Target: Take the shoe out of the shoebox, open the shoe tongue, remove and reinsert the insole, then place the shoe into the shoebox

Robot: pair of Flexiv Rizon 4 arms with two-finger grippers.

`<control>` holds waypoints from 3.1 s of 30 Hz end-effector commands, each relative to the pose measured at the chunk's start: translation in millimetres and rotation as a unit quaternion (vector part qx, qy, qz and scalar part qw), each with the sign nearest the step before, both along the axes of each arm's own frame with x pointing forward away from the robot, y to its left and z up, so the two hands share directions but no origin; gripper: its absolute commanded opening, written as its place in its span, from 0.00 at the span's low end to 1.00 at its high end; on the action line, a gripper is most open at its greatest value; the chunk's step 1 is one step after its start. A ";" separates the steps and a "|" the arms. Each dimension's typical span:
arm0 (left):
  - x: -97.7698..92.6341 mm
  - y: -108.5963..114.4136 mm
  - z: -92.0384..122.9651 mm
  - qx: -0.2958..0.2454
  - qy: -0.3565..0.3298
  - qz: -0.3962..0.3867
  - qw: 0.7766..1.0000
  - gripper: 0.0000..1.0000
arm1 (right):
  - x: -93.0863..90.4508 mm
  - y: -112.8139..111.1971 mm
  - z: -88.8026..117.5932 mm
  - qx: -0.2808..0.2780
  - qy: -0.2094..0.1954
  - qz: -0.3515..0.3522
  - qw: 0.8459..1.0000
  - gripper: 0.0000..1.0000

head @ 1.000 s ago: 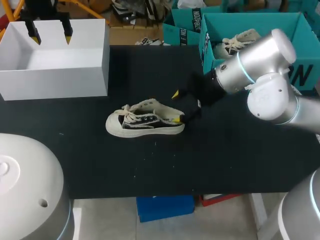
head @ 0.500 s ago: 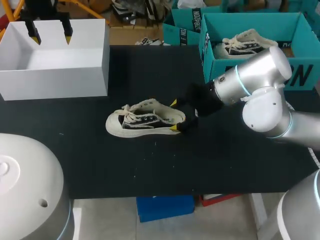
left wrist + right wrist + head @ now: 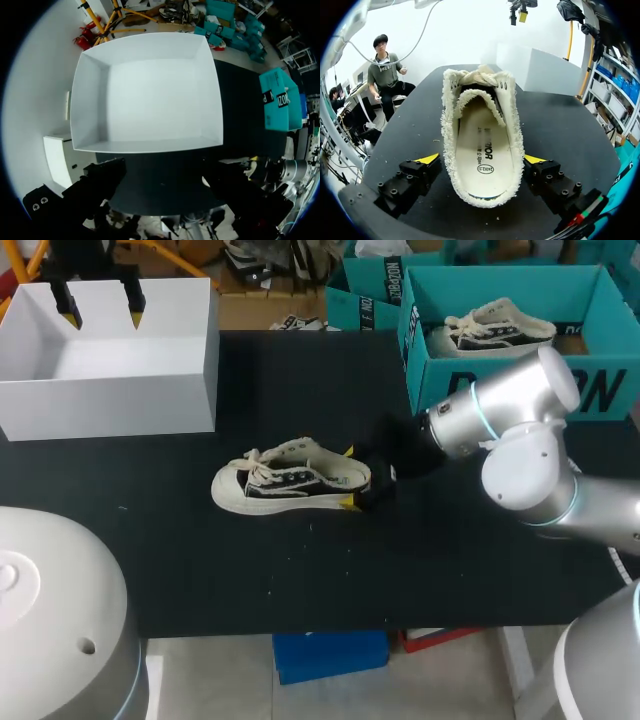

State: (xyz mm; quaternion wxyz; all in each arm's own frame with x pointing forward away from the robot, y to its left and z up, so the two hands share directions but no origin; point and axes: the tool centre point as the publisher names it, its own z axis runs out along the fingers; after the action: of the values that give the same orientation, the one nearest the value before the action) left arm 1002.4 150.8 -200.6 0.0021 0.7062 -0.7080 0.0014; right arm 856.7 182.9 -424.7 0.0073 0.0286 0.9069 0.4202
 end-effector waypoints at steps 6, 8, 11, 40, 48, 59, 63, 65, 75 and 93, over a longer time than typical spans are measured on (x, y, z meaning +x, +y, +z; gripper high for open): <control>-0.8 -0.6 0.5 0.001 0.000 0.001 1.000 1.00 | 2.9 5.0 -13.6 0.011 -0.001 -0.001 1.000 1.00; -0.8 -0.6 0.5 0.001 0.000 0.001 1.000 1.00 | 3.5 5.0 -14.3 0.012 -0.001 -0.001 1.000 1.00; -0.8 -0.6 0.5 0.001 0.000 0.001 1.000 1.00 | 5.2 3.9 -12.8 0.011 -0.003 -0.002 1.000 1.00; -0.8 -0.6 0.5 0.001 0.000 0.001 1.000 1.00 | 8.9 7.7 -21.0 0.030 0.001 -0.007 1.000 0.00; -12.1 -13.7 8.3 0.018 -0.002 -0.005 1.000 1.00 | 8.9 7.7 -21.0 0.030 0.001 -0.007 1.000 0.00; -60.9 -73.3 11.7 0.081 0.053 0.036 0.995 1.00 | 8.9 7.7 -21.0 0.030 0.001 -0.007 1.000 0.00; -81.8 -98.2 5.6 0.098 0.063 0.051 0.992 1.00 | 8.9 7.7 -21.0 0.030 0.001 -0.007 1.000 0.00; -91.7 -109.9 2.9 0.099 0.063 0.057 0.991 1.00 | 8.9 7.7 -21.0 0.030 0.001 -0.007 1.000 0.00; -116.8 -135.9 2.4 0.088 0.071 0.035 0.993 1.00 | 8.9 7.7 -21.0 0.030 0.001 -0.007 1.000 0.00; -119.7 -163.7 -14.0 0.045 0.080 0.041 0.995 1.00 | 8.9 7.7 -21.0 0.030 0.001 -0.007 1.000 0.00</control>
State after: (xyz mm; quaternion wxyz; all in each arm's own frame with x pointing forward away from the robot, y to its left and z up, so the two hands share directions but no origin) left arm 886.6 -3.9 -204.7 0.0221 0.7301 -0.6769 -0.0905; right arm 865.4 189.3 -444.9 0.0073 0.0345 0.8937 0.4473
